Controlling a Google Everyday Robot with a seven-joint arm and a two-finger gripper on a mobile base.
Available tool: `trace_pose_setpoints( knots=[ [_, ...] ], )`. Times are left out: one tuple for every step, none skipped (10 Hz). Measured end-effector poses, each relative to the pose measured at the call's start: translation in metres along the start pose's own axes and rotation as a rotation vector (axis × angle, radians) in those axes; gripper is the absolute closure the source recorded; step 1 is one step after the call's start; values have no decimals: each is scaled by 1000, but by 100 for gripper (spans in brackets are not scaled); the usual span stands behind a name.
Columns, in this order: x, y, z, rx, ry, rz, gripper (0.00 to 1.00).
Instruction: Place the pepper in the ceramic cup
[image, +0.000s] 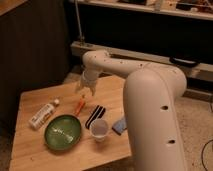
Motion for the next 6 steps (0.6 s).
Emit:
trace_pose_setpoints(
  knots=[
    [2,8,7,2,-3,-10,35],
    [0,7,15,14,-11,-13,35],
    [-2,5,20,24,-12,-10,35],
    [-2,7,24,37,-12,-12,35],
    [-3,9,29,57,-10,-15,35],
    [-5,5,32,71,-8,-9,35]
  ],
)
